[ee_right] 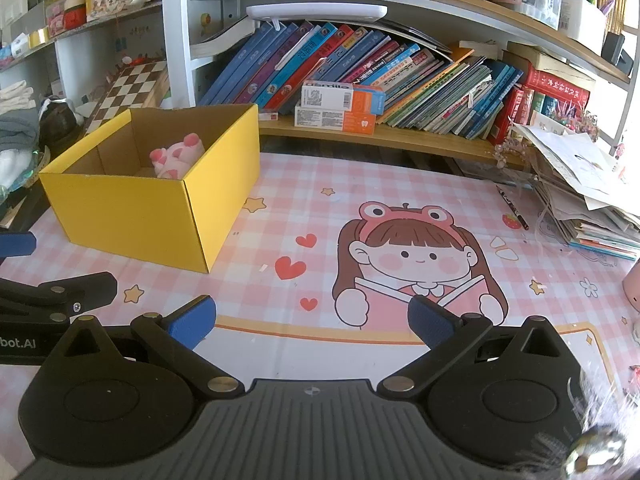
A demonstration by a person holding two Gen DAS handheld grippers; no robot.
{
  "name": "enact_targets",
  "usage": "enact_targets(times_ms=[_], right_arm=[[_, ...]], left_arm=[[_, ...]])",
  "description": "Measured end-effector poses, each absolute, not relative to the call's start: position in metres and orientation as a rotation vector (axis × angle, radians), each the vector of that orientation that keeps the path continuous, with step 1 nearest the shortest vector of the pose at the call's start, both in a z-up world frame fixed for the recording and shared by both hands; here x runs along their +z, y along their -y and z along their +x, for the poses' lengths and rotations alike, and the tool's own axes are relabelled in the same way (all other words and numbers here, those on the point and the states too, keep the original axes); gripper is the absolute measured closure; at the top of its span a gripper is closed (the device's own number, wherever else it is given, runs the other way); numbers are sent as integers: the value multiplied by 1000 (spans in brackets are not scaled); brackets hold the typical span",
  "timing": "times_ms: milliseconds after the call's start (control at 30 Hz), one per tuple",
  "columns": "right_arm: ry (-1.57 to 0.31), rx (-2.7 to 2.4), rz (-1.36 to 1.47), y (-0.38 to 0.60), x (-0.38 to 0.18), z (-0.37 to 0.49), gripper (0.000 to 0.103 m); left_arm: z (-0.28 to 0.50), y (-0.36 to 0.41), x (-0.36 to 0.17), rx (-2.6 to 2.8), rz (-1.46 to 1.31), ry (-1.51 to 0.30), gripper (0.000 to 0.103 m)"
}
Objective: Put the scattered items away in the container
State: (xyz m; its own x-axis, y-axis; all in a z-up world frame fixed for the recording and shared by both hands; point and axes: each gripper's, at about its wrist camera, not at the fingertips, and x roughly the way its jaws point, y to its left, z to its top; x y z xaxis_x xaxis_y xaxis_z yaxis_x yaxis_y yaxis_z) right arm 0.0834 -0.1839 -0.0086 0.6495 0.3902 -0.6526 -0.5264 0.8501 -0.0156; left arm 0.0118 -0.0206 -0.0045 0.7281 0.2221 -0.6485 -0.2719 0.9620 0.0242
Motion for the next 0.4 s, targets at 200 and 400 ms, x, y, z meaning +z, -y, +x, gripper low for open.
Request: enact_targets(times_ms=[200, 400], right_arm=[[-690, 529, -213, 185, -8, 85, 0], [-695, 530, -213, 185, -10, 85, 0]], left_arm=[[12, 20, -6, 277, -67, -712, 0], [9, 19, -6, 268, -82, -694, 0]])
